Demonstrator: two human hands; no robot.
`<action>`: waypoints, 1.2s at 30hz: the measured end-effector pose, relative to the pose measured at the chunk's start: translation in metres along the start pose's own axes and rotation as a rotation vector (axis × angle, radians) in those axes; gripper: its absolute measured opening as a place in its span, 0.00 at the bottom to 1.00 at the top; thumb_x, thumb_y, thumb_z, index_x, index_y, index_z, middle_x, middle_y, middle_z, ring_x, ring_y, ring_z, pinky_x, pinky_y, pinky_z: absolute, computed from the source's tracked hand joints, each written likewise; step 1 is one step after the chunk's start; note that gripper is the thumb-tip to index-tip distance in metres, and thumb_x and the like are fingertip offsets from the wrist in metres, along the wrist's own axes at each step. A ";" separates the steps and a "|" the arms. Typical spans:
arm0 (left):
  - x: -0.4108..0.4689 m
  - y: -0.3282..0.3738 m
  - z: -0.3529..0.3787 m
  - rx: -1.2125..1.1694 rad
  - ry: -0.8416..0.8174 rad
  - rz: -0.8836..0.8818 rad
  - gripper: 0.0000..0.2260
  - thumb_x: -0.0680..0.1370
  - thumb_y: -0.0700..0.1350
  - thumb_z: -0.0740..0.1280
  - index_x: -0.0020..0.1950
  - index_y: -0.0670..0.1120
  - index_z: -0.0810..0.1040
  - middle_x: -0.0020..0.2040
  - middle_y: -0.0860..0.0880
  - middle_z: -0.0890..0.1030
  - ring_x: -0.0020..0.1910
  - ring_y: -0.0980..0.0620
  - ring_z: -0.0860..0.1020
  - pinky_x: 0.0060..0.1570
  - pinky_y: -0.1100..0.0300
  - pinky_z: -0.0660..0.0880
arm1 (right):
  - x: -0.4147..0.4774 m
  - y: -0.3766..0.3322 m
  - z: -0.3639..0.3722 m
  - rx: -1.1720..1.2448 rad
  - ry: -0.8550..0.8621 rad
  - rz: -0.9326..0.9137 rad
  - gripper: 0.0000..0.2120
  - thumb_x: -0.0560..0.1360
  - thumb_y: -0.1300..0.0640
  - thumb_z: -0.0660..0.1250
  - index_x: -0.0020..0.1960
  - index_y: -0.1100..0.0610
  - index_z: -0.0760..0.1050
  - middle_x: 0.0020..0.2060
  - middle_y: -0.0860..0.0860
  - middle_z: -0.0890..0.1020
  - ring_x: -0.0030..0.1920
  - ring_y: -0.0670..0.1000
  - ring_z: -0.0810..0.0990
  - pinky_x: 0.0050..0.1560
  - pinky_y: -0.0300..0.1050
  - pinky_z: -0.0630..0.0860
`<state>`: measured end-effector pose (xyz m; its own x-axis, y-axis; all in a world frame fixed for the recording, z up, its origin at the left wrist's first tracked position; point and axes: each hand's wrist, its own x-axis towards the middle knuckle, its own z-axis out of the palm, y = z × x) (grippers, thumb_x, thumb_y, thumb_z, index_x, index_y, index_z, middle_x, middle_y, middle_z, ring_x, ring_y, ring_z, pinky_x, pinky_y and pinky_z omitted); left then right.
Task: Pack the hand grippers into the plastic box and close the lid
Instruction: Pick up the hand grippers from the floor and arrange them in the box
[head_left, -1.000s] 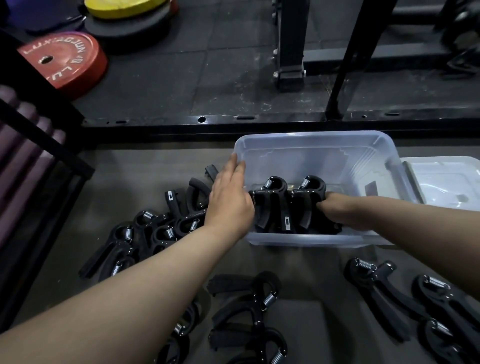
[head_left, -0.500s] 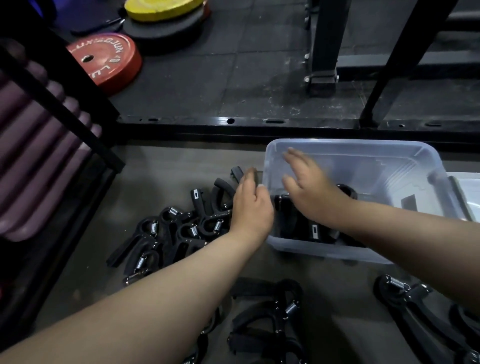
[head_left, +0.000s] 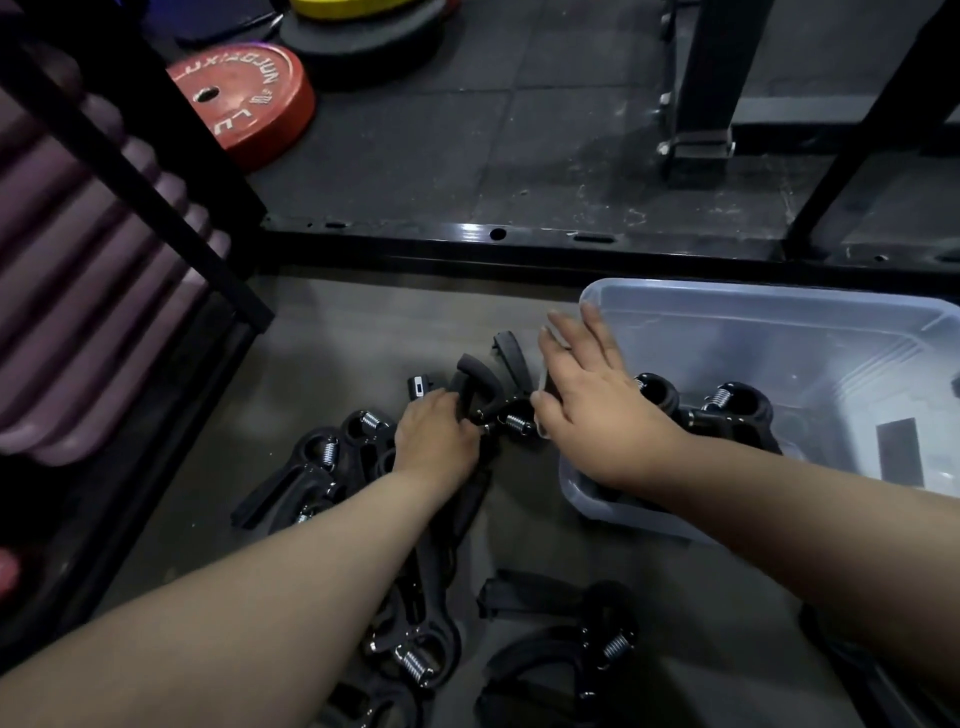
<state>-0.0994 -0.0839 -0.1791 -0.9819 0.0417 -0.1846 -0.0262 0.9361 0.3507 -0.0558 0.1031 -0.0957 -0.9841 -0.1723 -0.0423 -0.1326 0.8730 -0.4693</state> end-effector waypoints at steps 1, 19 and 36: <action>0.005 -0.002 0.002 0.043 0.006 0.085 0.13 0.74 0.44 0.63 0.58 0.44 0.78 0.60 0.46 0.78 0.63 0.42 0.72 0.62 0.52 0.67 | 0.000 0.000 0.001 0.008 0.003 0.001 0.30 0.82 0.50 0.54 0.79 0.58 0.49 0.79 0.50 0.45 0.76 0.50 0.30 0.72 0.43 0.35; 0.035 0.027 0.027 0.547 -0.131 0.506 0.26 0.79 0.51 0.57 0.75 0.45 0.57 0.70 0.47 0.67 0.69 0.43 0.63 0.69 0.49 0.59 | 0.002 0.004 0.004 0.062 0.007 -0.026 0.30 0.81 0.51 0.55 0.79 0.59 0.50 0.79 0.50 0.46 0.76 0.49 0.29 0.75 0.45 0.36; 0.043 0.035 -0.006 -0.632 0.373 -0.017 0.19 0.80 0.49 0.56 0.64 0.38 0.71 0.55 0.37 0.76 0.55 0.39 0.73 0.58 0.50 0.69 | 0.000 0.003 0.003 0.048 0.008 -0.021 0.29 0.81 0.51 0.55 0.79 0.59 0.51 0.79 0.50 0.46 0.76 0.50 0.30 0.73 0.43 0.36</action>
<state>-0.1431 -0.0509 -0.1694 -0.9759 -0.1985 0.0904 -0.0349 0.5510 0.8337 -0.0559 0.1039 -0.1001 -0.9821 -0.1865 -0.0252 -0.1477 0.8465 -0.5115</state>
